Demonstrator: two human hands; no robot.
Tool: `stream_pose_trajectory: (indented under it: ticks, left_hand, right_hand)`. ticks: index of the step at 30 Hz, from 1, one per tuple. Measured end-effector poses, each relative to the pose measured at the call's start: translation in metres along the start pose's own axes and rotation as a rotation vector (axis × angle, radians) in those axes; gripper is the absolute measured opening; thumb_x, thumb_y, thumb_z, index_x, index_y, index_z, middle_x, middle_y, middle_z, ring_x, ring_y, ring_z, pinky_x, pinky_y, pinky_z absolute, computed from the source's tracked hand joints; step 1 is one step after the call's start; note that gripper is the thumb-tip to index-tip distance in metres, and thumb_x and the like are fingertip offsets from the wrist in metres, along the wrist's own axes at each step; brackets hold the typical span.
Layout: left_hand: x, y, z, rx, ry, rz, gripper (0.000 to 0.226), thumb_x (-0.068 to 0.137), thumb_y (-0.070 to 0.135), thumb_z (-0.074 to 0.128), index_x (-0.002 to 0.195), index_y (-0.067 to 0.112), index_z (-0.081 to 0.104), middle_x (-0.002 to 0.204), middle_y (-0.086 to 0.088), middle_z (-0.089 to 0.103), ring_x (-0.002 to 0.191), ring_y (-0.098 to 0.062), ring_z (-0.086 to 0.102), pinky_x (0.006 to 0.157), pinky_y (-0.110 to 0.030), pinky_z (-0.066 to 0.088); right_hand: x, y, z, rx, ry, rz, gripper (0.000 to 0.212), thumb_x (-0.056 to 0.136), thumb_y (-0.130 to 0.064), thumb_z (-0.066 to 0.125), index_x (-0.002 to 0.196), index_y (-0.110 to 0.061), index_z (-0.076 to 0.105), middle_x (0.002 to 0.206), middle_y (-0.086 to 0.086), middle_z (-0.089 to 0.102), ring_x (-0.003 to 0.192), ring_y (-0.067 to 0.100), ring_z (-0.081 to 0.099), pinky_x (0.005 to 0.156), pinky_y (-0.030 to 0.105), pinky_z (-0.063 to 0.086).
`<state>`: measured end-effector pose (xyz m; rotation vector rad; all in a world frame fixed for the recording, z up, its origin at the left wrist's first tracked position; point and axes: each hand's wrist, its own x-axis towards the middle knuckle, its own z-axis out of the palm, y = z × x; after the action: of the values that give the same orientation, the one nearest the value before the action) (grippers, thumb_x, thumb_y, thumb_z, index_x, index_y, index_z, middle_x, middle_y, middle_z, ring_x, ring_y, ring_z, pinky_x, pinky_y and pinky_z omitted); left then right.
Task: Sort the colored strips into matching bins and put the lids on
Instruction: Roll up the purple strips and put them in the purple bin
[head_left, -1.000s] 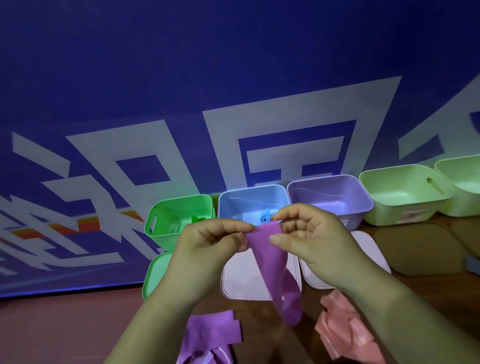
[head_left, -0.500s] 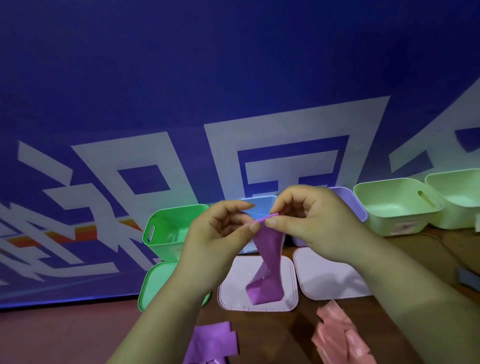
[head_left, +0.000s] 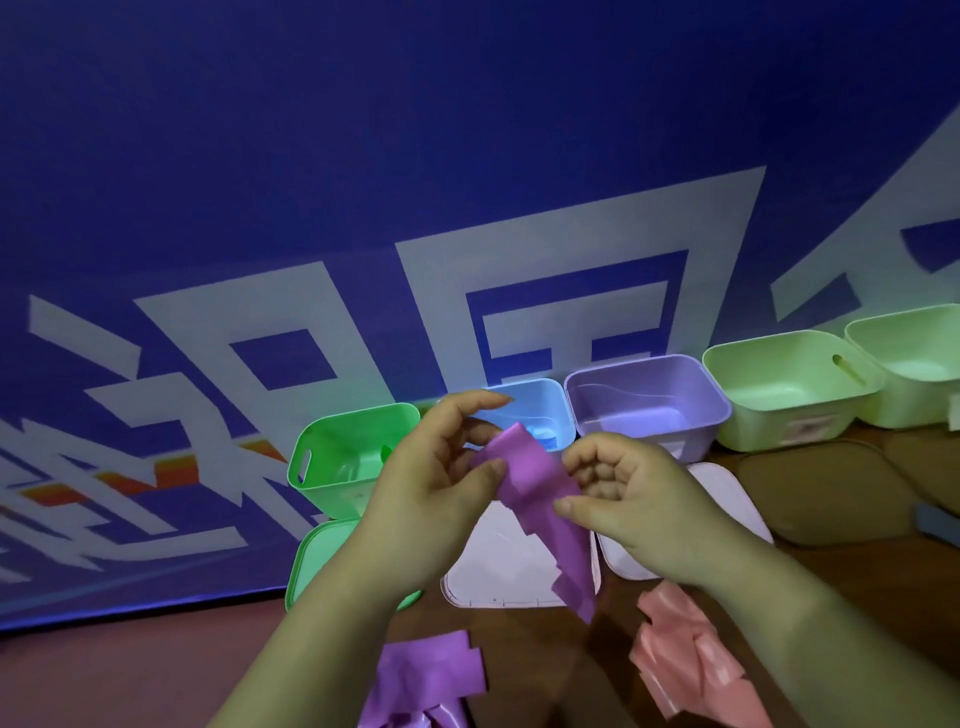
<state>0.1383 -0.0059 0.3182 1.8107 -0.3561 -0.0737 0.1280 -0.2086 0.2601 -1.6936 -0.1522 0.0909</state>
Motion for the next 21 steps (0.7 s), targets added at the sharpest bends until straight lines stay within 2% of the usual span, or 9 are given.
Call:
stream_pose_trajectory:
  ticks: [2, 4, 6, 8, 12, 16, 18, 21]
  left_hand:
    - [-0.003, -0.006, -0.001, 0.122, -0.069, 0.013, 0.054, 0.086, -0.009, 0.063, 0.117, 0.035, 0.063, 0.096, 0.010, 0.062, 0.083, -0.018, 0.065, 0.073, -0.041, 0.057]
    - [-0.004, -0.012, 0.000, 0.203, -0.115, 0.034, 0.041, 0.081, 0.009, 0.073, 0.109, 0.039, 0.067, 0.094, 0.008, 0.066, 0.081, -0.025, 0.065, 0.074, -0.045, 0.058]
    - [-0.007, -0.018, 0.001, 0.272, -0.109, 0.047, 0.022, 0.077, 0.025, 0.076, 0.096, 0.034, 0.068, 0.083, -0.002, 0.068, 0.077, -0.033, 0.063, 0.071, -0.050, 0.056]
    - [-0.009, -0.026, 0.000, 0.302, -0.097, 0.036, 0.014, 0.081, 0.022, 0.076, 0.089, 0.030, 0.067, 0.077, -0.008, 0.066, 0.073, -0.036, 0.060, 0.066, -0.052, 0.053]
    - [-0.021, -0.037, -0.008, 0.329, -0.170, -0.004, 0.014, 0.087, 0.013, 0.070, 0.087, 0.026, 0.065, 0.078, -0.006, 0.066, 0.073, -0.033, 0.059, 0.065, -0.043, 0.053]
    - [-0.031, -0.060, -0.011, 0.396, -0.160, -0.084, 0.025, 0.087, 0.005, 0.071, 0.081, 0.028, 0.065, 0.071, 0.005, 0.065, 0.063, -0.012, 0.056, 0.061, -0.027, 0.048]
    - [-0.037, -0.078, -0.013, 0.422, -0.134, -0.128, 0.027, 0.086, 0.004, 0.071, 0.082, 0.031, 0.065, 0.070, 0.005, 0.065, 0.062, -0.015, 0.057, 0.061, -0.030, 0.049]
    - [-0.051, -0.116, -0.019, 0.463, -0.116, -0.240, 0.028, 0.087, 0.006, 0.070, 0.084, 0.033, 0.065, 0.073, 0.009, 0.068, 0.069, -0.019, 0.063, 0.067, -0.040, 0.054]
  right_hand:
    - [-0.004, 0.003, 0.001, -0.032, 0.033, -0.004, 0.034, 0.076, 0.002, 0.079, 0.090, -0.028, 0.070, 0.086, -0.002, 0.070, 0.074, 0.009, 0.063, 0.075, 0.023, 0.056]
    - [-0.007, 0.005, 0.003, -0.032, 0.037, -0.016, 0.031, 0.077, 0.000, 0.078, 0.089, -0.027, 0.070, 0.083, 0.000, 0.070, 0.069, 0.009, 0.061, 0.070, 0.023, 0.055]
    - [-0.010, 0.008, 0.004, -0.045, 0.023, -0.028, 0.029, 0.078, -0.004, 0.079, 0.088, -0.029, 0.069, 0.081, -0.002, 0.070, 0.068, 0.007, 0.060, 0.068, 0.022, 0.053]
    - [-0.014, 0.016, 0.002, -0.075, -0.012, -0.015, 0.032, 0.077, -0.004, 0.079, 0.090, -0.031, 0.069, 0.084, -0.003, 0.070, 0.071, 0.007, 0.062, 0.070, 0.022, 0.054]
    - [-0.018, 0.047, -0.004, -0.248, -0.140, 0.049, 0.033, 0.074, -0.011, 0.080, 0.095, -0.034, 0.070, 0.091, -0.010, 0.072, 0.081, 0.012, 0.067, 0.078, 0.026, 0.057]
    - [-0.025, 0.097, -0.004, -0.394, -0.247, 0.194, 0.026, 0.072, -0.020, 0.077, 0.089, -0.039, 0.070, 0.083, -0.011, 0.071, 0.071, 0.006, 0.062, 0.074, 0.033, 0.056]
    - [-0.032, 0.122, -0.007, -0.488, -0.282, 0.265, 0.021, 0.071, -0.027, 0.075, 0.086, -0.041, 0.069, 0.080, -0.015, 0.069, 0.069, 0.000, 0.060, 0.073, 0.033, 0.056]
    - [-0.043, 0.153, -0.008, -0.610, -0.248, 0.316, 0.019, 0.070, -0.037, 0.073, 0.086, -0.045, 0.067, 0.083, -0.025, 0.067, 0.077, -0.004, 0.063, 0.075, 0.030, 0.055]
